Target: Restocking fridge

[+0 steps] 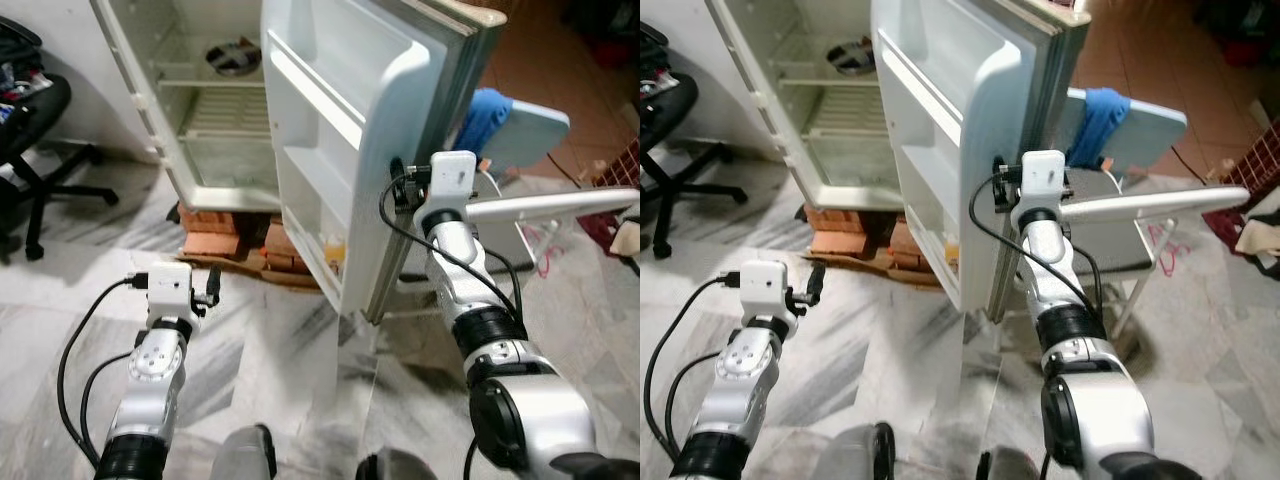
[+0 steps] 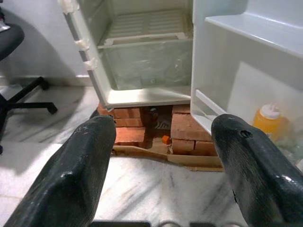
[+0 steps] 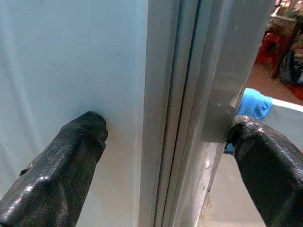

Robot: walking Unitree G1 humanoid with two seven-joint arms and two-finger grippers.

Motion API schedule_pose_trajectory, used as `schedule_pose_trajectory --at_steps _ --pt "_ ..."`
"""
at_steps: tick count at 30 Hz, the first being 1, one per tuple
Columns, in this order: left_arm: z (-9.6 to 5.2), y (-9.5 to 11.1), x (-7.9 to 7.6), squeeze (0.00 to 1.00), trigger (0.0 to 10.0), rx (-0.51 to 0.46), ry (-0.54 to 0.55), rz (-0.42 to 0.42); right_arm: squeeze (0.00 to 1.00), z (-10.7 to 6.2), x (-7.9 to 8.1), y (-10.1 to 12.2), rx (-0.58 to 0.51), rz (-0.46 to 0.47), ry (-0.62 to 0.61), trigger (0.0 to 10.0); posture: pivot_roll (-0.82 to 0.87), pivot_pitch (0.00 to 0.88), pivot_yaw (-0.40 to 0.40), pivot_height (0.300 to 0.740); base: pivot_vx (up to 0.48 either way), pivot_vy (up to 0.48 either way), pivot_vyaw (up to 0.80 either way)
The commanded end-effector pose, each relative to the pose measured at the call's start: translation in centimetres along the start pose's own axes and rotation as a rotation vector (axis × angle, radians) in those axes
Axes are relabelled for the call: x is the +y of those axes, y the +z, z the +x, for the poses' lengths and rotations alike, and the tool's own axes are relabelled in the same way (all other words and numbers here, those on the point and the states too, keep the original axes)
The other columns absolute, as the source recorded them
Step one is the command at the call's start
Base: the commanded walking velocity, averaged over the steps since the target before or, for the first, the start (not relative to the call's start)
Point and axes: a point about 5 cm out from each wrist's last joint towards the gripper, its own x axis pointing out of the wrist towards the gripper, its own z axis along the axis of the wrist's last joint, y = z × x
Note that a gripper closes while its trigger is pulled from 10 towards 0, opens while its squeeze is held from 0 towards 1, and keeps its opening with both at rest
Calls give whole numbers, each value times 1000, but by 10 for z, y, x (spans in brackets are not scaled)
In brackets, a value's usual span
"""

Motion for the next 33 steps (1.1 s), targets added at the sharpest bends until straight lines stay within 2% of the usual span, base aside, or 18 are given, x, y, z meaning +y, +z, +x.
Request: schedule_pose_trajectory --at_steps 1,2,4,6,7,8,9,10,11,13,15,17,21,23,26,28,30,33 --pt "-3 -1 4 0 10000 6 4 0 0 11 18 30 -117 90 128 10000 122 117 -6 740 0 0 0" --pt "-4 -1 5 0 10000 5 9 -2 0 9 32 35 -134 225 277 10000 126 118 -7 740 0 0 0" --pt "-5 -1 6 0 10000 6 11 -4 0 7 43 37 -128 343 404 10000 126 118 -7 740 0 0 0" --pt "-8 -3 7 0 10000 12 16 -4 0 -6 56 37 -93 522 634 10000 124 122 -7 740 0 0 0" --pt "-10 -5 8 0 10000 21 18 -5 0 -20 60 31 -65 544 768 10000 116 125 -3 740 0 0 0" --pt "-10 -5 8 0 10000 22 18 -6 0 -22 59 29 -59 532 781 10000 116 125 -3 740 0 0 0" --pt "-10 -6 7 0 10000 27 13 -7 0 -24 54 11 -13 428 736 10000 108 128 1 740 0 0 0" --pt "-10 -6 7 0 10000 27 13 -7 0 -24 54 11 -13 428 736 10000 108 128 1 740 0 0 0" --pt "-9 -6 5 0 10000 27 0 -4 0 -26 48 -9 46 328 668 10000 102 131 7 740 0 0 0" --pt "-7 -5 3 0 10000 23 -11 -2 0 -29 42 -22 80 277 621 10000 101 133 11 740 0 0 0" --pt "-5 -2 2 0 10000 16 -18 -4 0 -35 35 -32 91 273 568 10000 98 134 14 740 0 0 0" --pt "-5 -1 2 0 10000 13 -22 -10 0 -45 29 -42 135 344 482 10000 89 132 18 740 0 0 0" --pt "-6 -2 1 0 10000 15 -29 -21 0 -56 25 -48 145 340 413 10000 85 129 16 740 0 0 0" --pt "-6 -2 -1 0 10000 13 -25 -26 0 -62 21 -52 113 196 307 10000 85 129 9 740 0 0 0" --pt "-8 -4 -2 0 10000 17 -24 -28 0 -66 22 -51 85 166 268 10000 81 126 4 740 0 0 0" --pt "-8 -5 -3 0 10000 24 -24 -20 0 -70 26 -49 78 151 255 10000 77 127 1 740 0 270 0" --pt "-7 -5 -4 0 10000 23 -29 4 0 -74 33 -53 120 124 294 10000 77 129 -1 740 0 306 0" --pt "-4 -3 -3 0 10000 13 -27 11 0 -77 35 -52 115 102 324 10000 75 130 -1 740 0 427 0"
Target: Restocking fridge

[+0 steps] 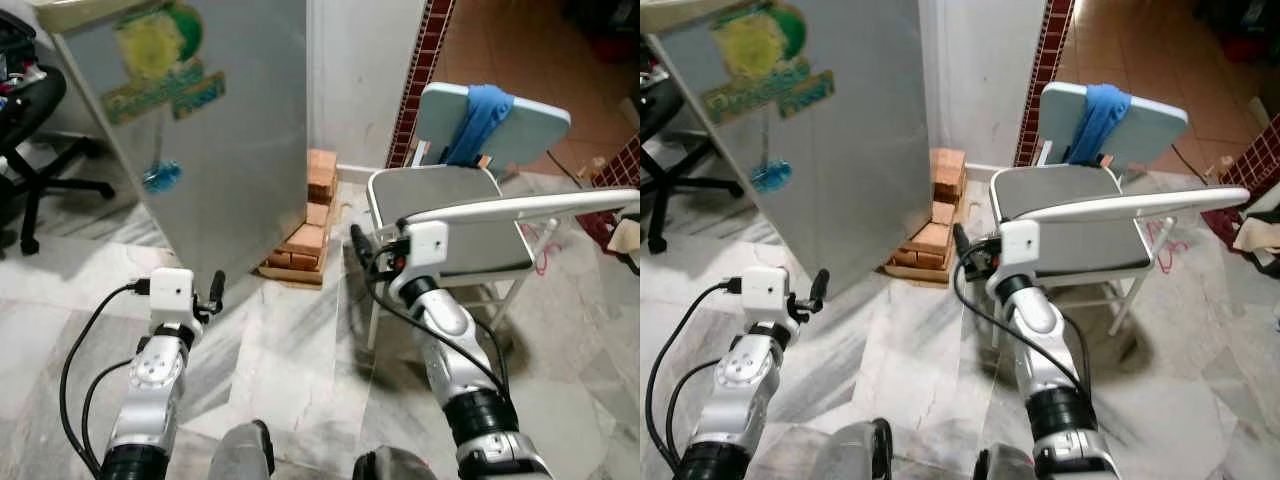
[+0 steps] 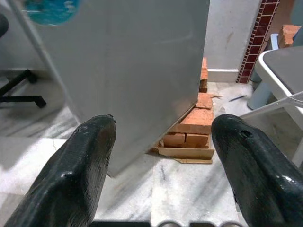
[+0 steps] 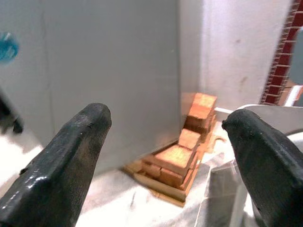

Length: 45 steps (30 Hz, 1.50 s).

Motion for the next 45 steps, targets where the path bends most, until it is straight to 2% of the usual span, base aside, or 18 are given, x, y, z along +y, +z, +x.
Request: schedule_pose_trajectory --at_steps 1,5,9,16,17,19,26,35,40,45 --pt "1 -2 4 0 10000 12 5 12 0 -2 1 4 -16 -19 24 10000 68 129 -2 740 0 480 0" --pt "2 -3 -1 0 10000 11 -21 -4 0 -2 -7 7 -24 -63 -23 10000 60 125 -4 740 0 426 0" --pt "3 -2 -5 0 10000 2 -36 7 0 -1 -9 8 -15 -119 -36 10000 60 123 -5 740 0 0 0" --pt "4 -3 -6 0 10000 12 -39 10 0 1 -6 6 16 -65 -21 10000 64 115 -7 740 0 37 0" --pt "4 -3 -9 0 10000 5 -62 -1 0 1 -5 8 -9 -83 -20 10000 65 113 -10 740 0 480 0" --pt "4 -2 -11 0 10000 -2 -80 -4 0 0 -5 9 -20 -49 -10 10000 66 113 -9 740 0 480 0" --pt "5 -1 -11 0 10000 -11 -80 -17 0 2 -14 10 -20 -32 -78 10000 65 100 -6 740 0 480 0" --pt "10 3 -10 0 10000 -20 -75 -17 0 1 -25 15 -63 -1 -146 10000 54 94 1 740 0 480 -667" --pt "10 0 -9 0 10000 -8 -80 -54 0 -1 -22 16 -79 2 -151 10000 45 99 6 740 0 480 0" --pt "12 1 -8 0 10000 -11 -83 -48 0 1 -20 15 -80 3 -150 10000 49 99 8 740 0 480 0"
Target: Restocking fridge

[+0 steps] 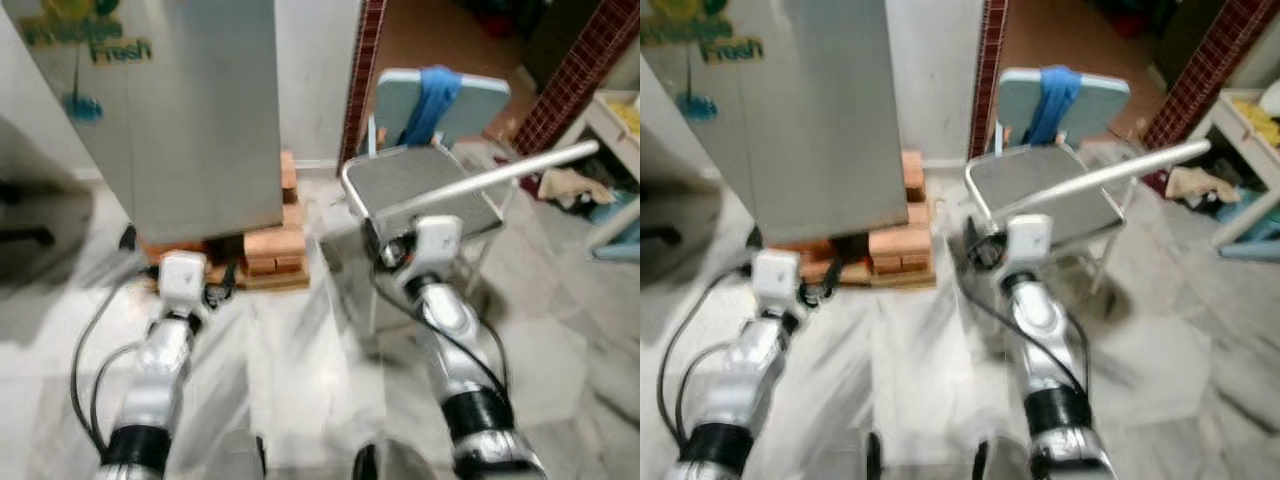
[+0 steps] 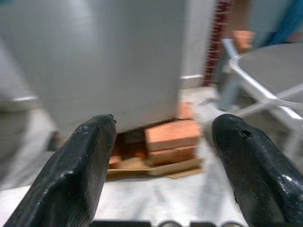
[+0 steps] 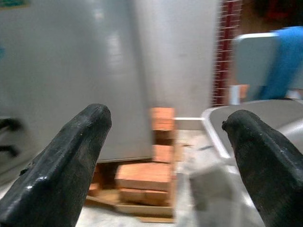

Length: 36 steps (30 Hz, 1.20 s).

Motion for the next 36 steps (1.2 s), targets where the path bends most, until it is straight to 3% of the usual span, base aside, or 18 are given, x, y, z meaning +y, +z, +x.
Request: schedule_pose_trajectory --at_steps 1,11,22,31,36 --pt "0 -3 -8 0 10000 11 -28 -8 0 -2 -10 2 -10 -14 -31 10000 49 99 8 740 0 480 0" --pt "-1 -4 -6 0 10000 9 -27 -61 0 0 -15 2 -6 -21 -54 10000 52 98 5 740 0 480 -122" --pt "-1 -4 -5 0 10000 6 -20 -69 0 -1 -18 1 -5 -30 -63 10000 50 103 2 740 0 478 -800" --pt "-4 1 -1 0 10000 -32 12 -32 0 -2 -19 2 -15 -33 -69 10000 52 105 3 740 0 474 -583" --pt "-23 5 10 0 10000 -74 14 44 0 -14 -33 8 -42 -83 -96 10000 63 108 -5 740 0 380 0"
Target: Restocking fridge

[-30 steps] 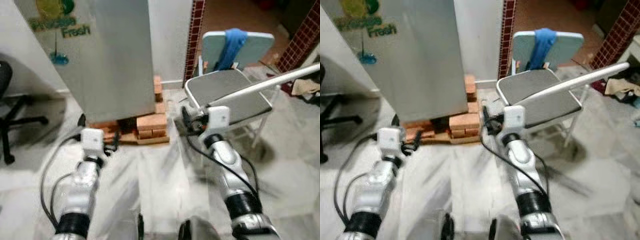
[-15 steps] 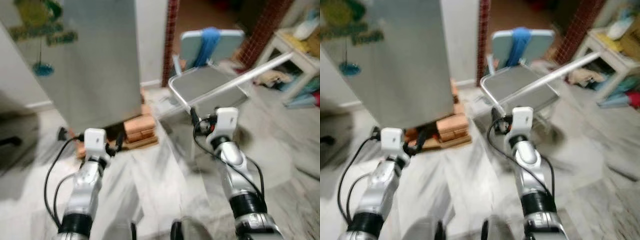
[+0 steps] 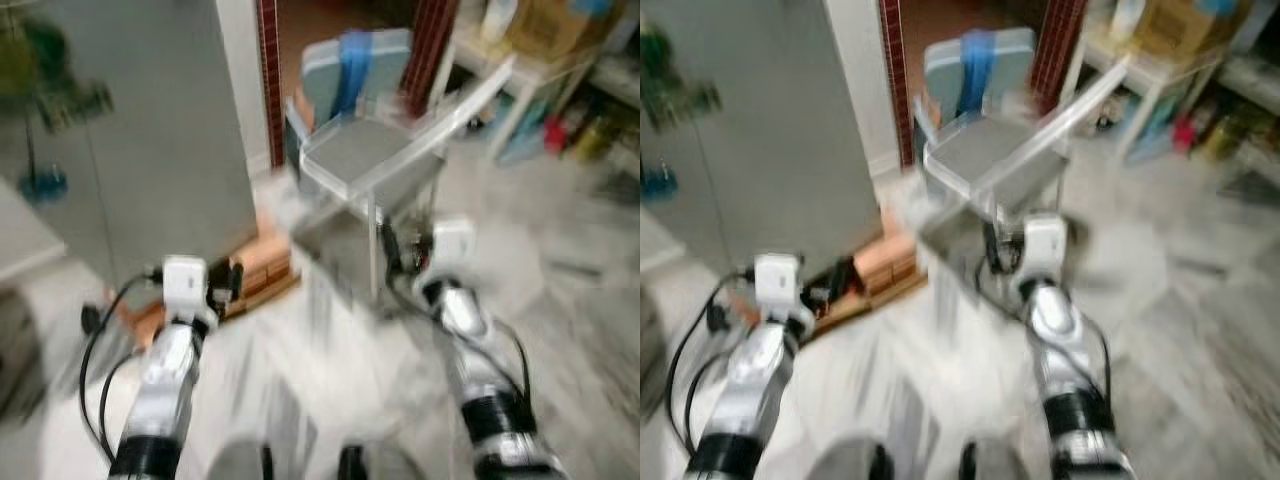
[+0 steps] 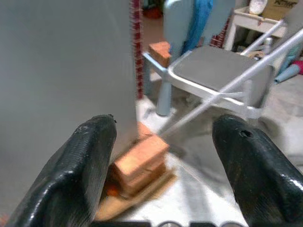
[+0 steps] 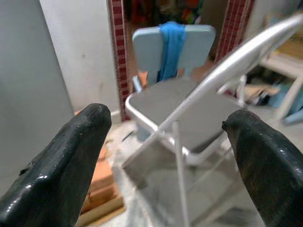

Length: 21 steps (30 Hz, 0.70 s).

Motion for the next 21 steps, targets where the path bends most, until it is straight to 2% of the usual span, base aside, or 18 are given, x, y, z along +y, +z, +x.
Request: schedule_pose_trajectory --at_steps 1,5,7,10,12,14,16,17,21 --pt "-12 -1 17 0 10000 -5 47 38 0 -3 3 6 -28 -12 10 10000 65 109 -8 740 0 0 0" --pt "-33 -11 34 0 10000 48 80 82 0 -24 -11 2 -13 -55 -13 10000 68 117 -19 740 0 0 0" --pt "-36 -12 39 0 10000 66 90 73 0 -29 -13 0 -3 -67 -11 10000 70 117 -21 740 0 0 0" --pt "-33 -1 47 0 10000 53 88 106 0 -30 -15 -2 6 -72 -10 10000 74 115 -23 740 0 0 0" --pt "-31 6 46 0 10000 28 84 119 0 -28 -15 -1 4 -77 -12 10000 77 110 -22 740 0 0 0" --pt "-30 20 38 0 10000 -27 96 115 0 -23 -14 2 -10 -78 -22 10000 78 104 -16 740 0 0 0" --pt "-34 22 32 0 10000 -43 99 105 0 -23 -14 3 -10 -79 -24 10000 79 101 -16 740 0 0 0" --pt "-40 22 25 0 10000 -60 115 99 0 -25 -13 3 -9 -79 -29 10000 79 101 -15 740 0 0 0" --pt "-51 16 15 0 10000 -52 140 70 0 -29 -14 2 -4 -80 -37 10000 79 103 -21 740 0 0 0"
